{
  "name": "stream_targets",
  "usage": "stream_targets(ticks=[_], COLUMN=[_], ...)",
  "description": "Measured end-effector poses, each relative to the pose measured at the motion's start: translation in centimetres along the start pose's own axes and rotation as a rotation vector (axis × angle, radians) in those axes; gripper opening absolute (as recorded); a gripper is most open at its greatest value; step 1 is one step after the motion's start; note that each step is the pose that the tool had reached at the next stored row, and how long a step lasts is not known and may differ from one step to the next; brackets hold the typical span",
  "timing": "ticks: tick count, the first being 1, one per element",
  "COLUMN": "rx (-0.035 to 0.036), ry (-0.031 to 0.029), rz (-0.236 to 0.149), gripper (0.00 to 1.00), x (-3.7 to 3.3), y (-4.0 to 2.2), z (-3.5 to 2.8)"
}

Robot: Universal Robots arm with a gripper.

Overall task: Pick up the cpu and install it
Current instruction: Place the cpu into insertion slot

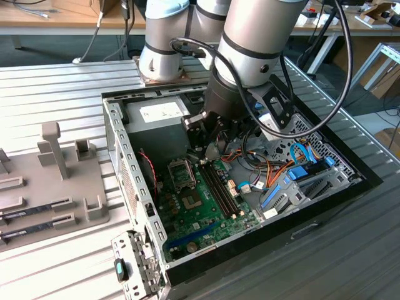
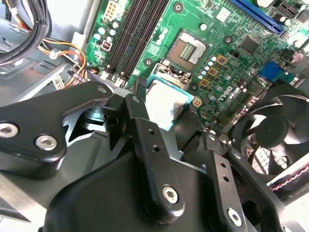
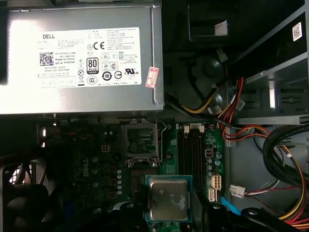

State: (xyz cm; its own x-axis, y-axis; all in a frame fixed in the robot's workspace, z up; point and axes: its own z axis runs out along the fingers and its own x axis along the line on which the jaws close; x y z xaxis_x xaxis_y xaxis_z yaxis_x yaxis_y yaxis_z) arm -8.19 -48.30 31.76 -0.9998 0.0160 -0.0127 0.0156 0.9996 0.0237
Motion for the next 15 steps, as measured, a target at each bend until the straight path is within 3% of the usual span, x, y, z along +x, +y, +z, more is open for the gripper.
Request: stream_targets(ticks=[4,8,10,15], rx=[0.0,0.0,0.0,-0.0001], ry=[0.0,0.0,0.0,-0.0001], rz=[0.0,0.0,0.0,0.0], gripper=[0.47,0.47,0.47,0.47], x=[0.09,0.28,0.35,0.47], y=[-0.01,-0.03,-0.05,-0.08], z=[0.28,0.99,1.72,2.83])
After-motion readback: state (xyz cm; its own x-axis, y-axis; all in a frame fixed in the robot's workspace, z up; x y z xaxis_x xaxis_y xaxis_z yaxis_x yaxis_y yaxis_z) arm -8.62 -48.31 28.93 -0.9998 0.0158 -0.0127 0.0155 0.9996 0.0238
